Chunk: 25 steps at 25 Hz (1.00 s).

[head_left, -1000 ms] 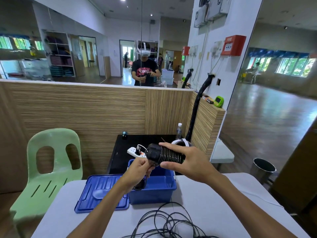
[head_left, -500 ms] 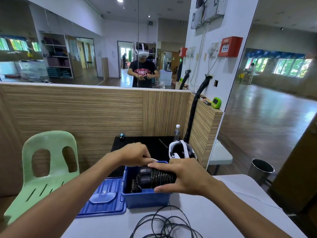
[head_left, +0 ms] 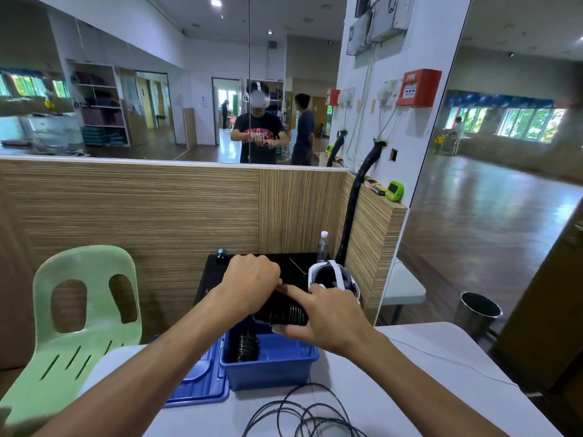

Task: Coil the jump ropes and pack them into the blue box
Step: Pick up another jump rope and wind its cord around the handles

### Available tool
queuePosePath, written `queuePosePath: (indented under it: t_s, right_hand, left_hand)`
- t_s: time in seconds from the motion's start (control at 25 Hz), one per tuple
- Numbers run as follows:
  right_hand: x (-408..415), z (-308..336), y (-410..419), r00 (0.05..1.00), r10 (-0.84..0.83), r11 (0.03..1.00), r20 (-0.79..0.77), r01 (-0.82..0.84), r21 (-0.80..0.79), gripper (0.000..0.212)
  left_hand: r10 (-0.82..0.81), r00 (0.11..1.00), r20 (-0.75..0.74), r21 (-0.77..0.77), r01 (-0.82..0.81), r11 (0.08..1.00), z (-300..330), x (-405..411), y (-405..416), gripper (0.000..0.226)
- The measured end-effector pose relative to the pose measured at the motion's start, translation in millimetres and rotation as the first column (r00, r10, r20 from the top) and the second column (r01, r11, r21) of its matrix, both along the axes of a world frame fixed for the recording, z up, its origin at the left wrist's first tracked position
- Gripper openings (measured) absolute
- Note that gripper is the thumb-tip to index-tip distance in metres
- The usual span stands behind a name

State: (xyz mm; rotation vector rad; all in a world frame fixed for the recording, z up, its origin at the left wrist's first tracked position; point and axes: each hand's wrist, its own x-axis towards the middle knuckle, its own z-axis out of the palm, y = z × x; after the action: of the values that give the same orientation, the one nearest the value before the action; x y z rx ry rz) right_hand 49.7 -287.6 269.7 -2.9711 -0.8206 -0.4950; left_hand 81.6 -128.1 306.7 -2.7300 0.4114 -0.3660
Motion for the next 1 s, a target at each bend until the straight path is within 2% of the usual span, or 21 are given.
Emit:
queuePosePath:
  t_s: [0.08,0.24,0.4,0.6,0.68,0.8,0.88,1.0]
  right_hand:
    - [3.4,-2.3,-0.4,0.999,-0.031,0.998,-0.012,0.032,0.055,0.072]
    - [4.9,-6.4,0.2,0.997,-0.078,0.990,-0.012,0.079,0.120,0.070]
    - [3.6,-10.3,2.3,0.995,-0.092,0.987,-0.039,0.096,0.132,0.072]
    - [16.8,-2.6,-6.8,0.986,-0.162,0.972,-0.036,0.166,0.166,0.075]
    - [20.1,1.2,-11.9,0.985,-0.168,0.969,-0.032,0.171,0.179,0.074]
    - [20.8,1.9,-14.1,0.986,-0.160,0.964,-0.051,0.167,0.205,0.074]
    - [22.4,1.3,-14.8,0.985,-0.163,0.966,-0.053,0.170,0.195,0.074]
    - [22.2,-1.0,-18.7,0.982,-0.180,0.964,-0.054,0.187,0.188,0.073]
  left_hand:
    - [0.000,1.000,0.008,-0.018,0.000,1.000,-4.3,-9.8,-3.4,0.016]
    - [-0.007,1.000,-0.014,-0.187,0.004,0.982,-16.8,-26.8,-11.1,0.028]
    - [-0.061,0.997,0.049,-0.295,0.073,0.953,-19.9,-33.8,-8.6,0.029]
    - [-0.161,0.975,0.153,-0.603,0.221,0.767,-41.9,-35.1,3.5,0.033]
    - [-0.202,0.959,0.199,-0.647,0.284,0.707,-53.1,-32.9,7.8,0.038]
    - [-0.274,0.905,0.326,-0.615,0.423,0.665,-58.7,-35.5,9.3,0.046]
    - [-0.293,0.870,0.396,-0.595,0.486,0.640,-63.1,-38.2,8.6,0.037]
    - [-0.221,0.907,0.358,-0.739,0.420,0.527,-63.3,-45.4,4.8,0.012]
